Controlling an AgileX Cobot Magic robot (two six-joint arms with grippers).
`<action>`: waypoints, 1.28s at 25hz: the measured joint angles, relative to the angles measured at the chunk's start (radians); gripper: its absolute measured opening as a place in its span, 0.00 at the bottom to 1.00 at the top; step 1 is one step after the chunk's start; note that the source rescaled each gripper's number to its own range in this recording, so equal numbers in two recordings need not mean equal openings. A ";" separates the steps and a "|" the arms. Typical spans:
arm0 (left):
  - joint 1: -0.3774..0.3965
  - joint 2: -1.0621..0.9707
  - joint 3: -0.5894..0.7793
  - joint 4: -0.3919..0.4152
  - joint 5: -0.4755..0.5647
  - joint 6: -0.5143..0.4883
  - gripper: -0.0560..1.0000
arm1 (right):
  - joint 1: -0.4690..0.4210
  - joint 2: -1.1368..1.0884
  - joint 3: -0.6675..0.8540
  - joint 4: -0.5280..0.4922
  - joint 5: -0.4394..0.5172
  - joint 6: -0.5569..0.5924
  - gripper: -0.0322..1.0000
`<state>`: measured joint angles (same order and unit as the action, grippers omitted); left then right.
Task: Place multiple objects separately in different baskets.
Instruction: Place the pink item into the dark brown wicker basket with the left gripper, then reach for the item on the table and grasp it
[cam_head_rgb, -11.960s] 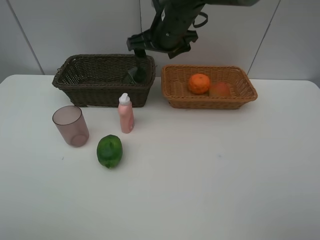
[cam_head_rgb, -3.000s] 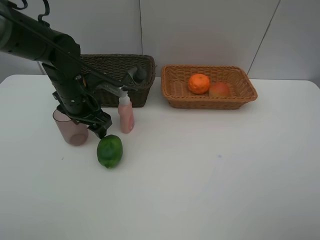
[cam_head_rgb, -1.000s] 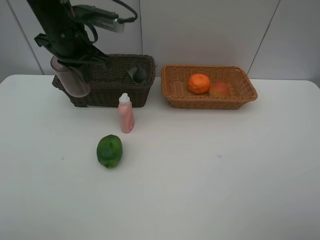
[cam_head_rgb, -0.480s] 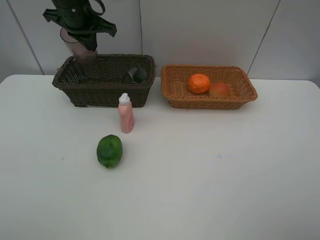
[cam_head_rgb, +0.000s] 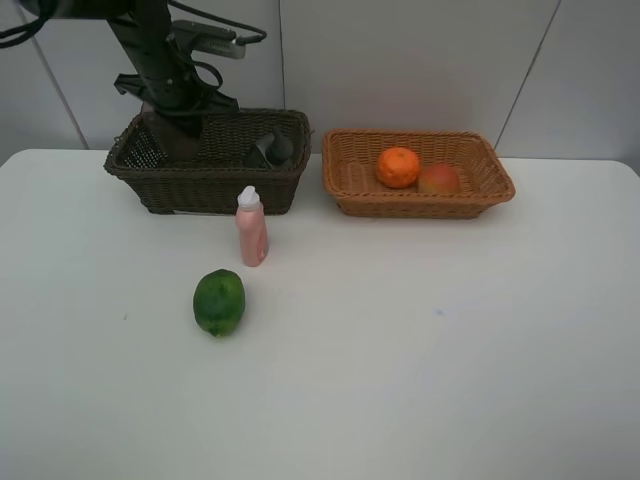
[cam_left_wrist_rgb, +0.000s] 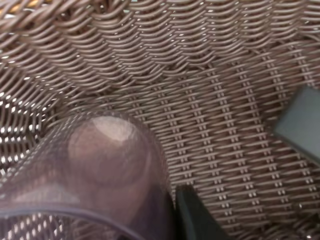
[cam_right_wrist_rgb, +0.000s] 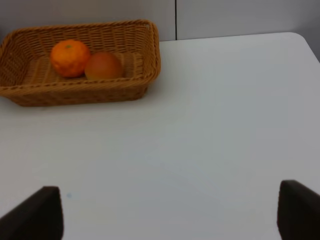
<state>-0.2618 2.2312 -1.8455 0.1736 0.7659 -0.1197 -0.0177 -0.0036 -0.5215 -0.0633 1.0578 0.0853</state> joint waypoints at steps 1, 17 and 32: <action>0.002 0.006 -0.001 0.000 -0.001 0.000 0.05 | 0.000 0.000 0.000 0.000 0.000 0.000 0.88; 0.035 0.040 -0.002 -0.018 -0.023 0.000 0.48 | 0.000 0.000 0.000 0.000 0.000 0.000 0.88; -0.002 -0.092 -0.023 -0.046 0.122 0.003 1.00 | 0.000 0.000 0.000 0.000 0.000 0.000 0.88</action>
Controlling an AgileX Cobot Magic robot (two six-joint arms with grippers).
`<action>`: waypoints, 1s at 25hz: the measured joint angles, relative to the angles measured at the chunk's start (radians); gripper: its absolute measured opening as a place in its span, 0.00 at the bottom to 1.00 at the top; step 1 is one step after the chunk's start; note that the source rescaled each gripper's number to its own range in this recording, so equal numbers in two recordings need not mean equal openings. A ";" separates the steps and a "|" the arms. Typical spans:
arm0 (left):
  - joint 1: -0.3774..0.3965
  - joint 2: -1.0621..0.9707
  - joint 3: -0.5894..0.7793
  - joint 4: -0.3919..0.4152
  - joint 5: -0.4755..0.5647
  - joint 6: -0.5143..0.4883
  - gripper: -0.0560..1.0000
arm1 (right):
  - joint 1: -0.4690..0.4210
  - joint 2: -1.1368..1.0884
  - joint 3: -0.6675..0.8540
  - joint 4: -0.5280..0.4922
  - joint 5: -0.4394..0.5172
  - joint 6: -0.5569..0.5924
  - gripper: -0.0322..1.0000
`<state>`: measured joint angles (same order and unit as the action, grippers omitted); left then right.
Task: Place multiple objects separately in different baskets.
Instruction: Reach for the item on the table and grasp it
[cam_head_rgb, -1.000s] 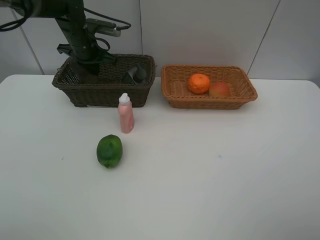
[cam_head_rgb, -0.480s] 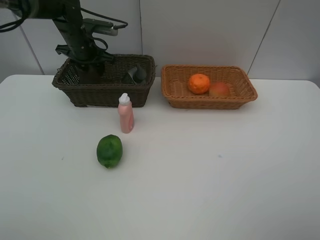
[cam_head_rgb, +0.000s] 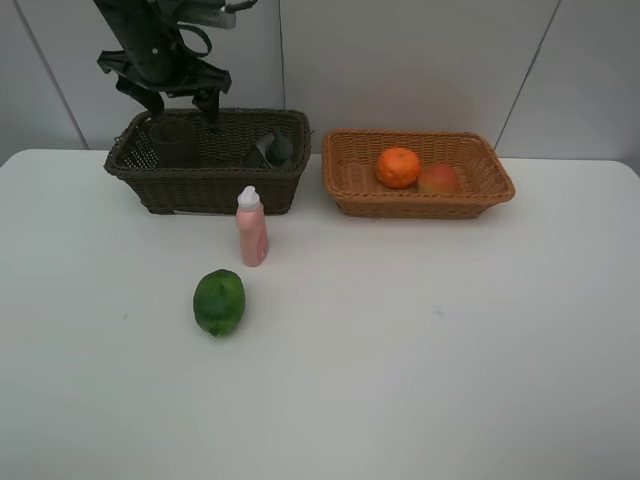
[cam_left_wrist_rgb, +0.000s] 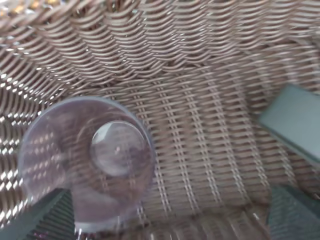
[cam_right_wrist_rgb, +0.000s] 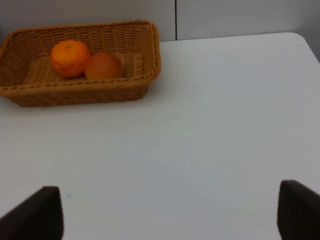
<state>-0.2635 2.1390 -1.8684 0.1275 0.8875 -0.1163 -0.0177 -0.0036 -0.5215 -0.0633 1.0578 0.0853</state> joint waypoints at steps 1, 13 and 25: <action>-0.006 -0.020 0.000 -0.001 0.019 -0.003 1.00 | 0.000 0.000 0.000 0.000 0.000 0.000 0.88; -0.186 -0.181 0.008 0.076 0.233 -0.273 1.00 | 0.000 0.000 0.000 0.000 0.000 0.000 0.88; -0.310 -0.182 0.054 0.105 0.252 -0.431 1.00 | 0.000 0.000 0.000 0.000 0.000 0.000 0.88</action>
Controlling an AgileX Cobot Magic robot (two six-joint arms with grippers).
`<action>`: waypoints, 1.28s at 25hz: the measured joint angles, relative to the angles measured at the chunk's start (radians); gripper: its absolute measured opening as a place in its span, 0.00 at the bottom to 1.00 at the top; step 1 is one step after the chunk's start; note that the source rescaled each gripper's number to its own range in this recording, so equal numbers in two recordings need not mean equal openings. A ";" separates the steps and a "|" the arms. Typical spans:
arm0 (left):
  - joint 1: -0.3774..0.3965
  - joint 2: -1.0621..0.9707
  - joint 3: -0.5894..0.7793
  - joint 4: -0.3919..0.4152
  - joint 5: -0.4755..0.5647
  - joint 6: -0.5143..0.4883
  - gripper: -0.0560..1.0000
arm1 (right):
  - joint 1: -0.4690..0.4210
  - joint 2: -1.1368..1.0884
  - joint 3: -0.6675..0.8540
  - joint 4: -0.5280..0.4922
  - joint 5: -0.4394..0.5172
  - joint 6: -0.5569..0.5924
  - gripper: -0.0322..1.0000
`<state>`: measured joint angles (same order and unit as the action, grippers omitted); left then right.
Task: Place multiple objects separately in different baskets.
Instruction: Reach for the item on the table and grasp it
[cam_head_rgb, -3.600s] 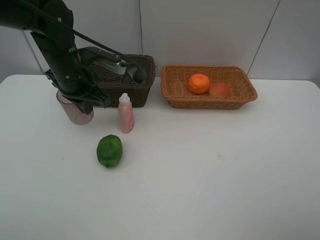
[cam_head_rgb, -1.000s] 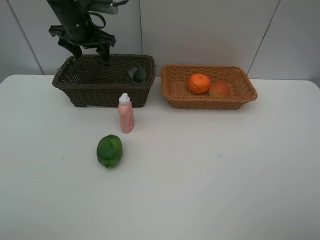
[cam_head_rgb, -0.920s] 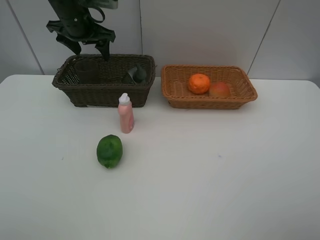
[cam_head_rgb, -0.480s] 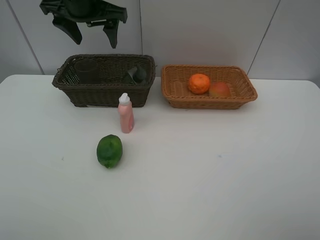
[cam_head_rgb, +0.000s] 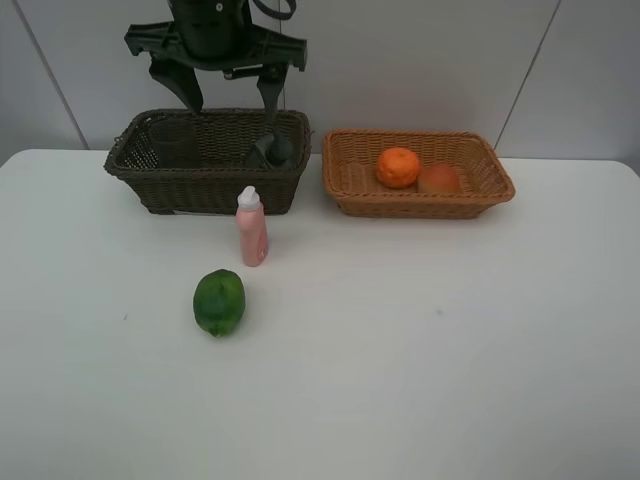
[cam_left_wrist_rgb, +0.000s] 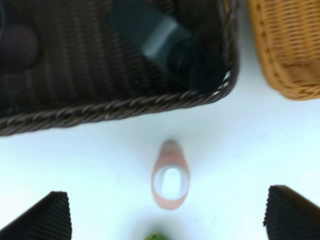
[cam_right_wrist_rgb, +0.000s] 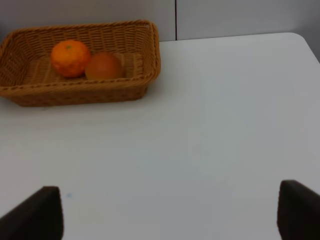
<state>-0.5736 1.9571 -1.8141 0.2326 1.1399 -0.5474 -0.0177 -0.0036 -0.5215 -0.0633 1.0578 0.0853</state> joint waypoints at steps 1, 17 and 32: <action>0.000 0.000 0.021 0.001 -0.002 -0.015 1.00 | 0.000 0.000 0.000 0.000 0.000 0.000 0.88; 0.000 0.048 0.201 -0.027 -0.155 -0.056 1.00 | 0.000 0.000 0.000 0.000 0.000 0.000 0.88; 0.000 0.057 0.347 -0.016 -0.402 -0.063 1.00 | 0.000 0.000 0.000 0.000 0.000 0.000 0.88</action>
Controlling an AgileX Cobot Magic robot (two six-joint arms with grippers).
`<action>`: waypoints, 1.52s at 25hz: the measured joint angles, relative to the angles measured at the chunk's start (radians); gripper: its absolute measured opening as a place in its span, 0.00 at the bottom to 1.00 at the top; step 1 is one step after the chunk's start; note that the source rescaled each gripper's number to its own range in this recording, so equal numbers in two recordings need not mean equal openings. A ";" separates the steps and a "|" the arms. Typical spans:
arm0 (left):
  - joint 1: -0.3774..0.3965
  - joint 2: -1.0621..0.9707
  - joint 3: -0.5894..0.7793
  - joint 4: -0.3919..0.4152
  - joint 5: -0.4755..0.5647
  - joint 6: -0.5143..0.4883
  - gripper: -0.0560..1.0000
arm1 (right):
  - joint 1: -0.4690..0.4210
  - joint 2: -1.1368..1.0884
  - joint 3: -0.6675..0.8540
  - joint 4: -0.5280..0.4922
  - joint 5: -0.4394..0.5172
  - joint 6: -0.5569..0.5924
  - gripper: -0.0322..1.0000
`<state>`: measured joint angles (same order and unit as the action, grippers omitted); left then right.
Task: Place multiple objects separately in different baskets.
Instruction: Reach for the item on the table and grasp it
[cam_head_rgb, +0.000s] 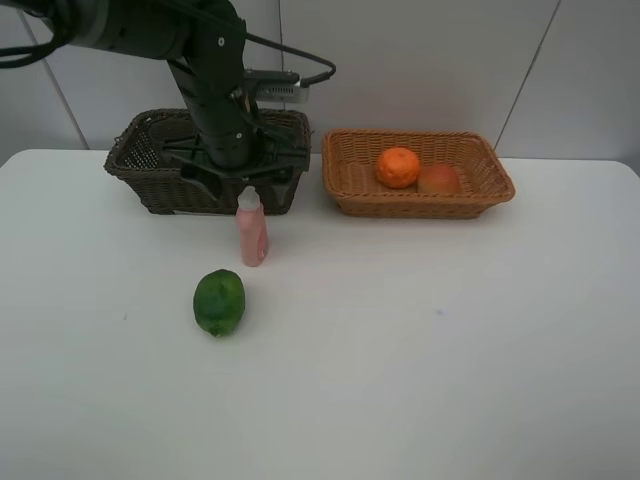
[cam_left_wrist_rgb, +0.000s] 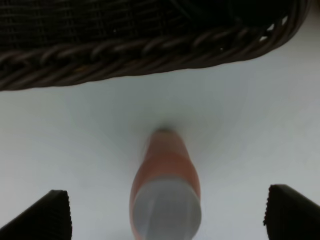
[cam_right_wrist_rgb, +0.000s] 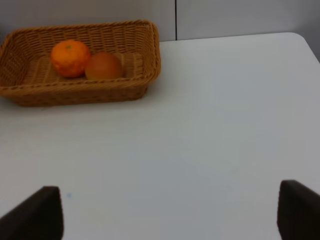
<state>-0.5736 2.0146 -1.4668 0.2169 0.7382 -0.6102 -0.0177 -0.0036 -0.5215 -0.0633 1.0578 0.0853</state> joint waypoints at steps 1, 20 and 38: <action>0.000 0.005 0.000 0.005 -0.008 0.000 1.00 | 0.000 0.000 0.000 0.000 0.000 0.000 0.88; 0.000 0.115 0.005 -0.001 -0.061 0.025 0.87 | 0.000 0.000 0.000 0.000 0.000 0.000 0.88; 0.000 0.115 0.005 -0.006 -0.061 0.025 0.46 | 0.000 0.000 0.000 0.000 0.000 0.000 0.88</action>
<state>-0.5736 2.1300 -1.4619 0.2108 0.6775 -0.5851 -0.0177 -0.0036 -0.5215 -0.0634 1.0578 0.0853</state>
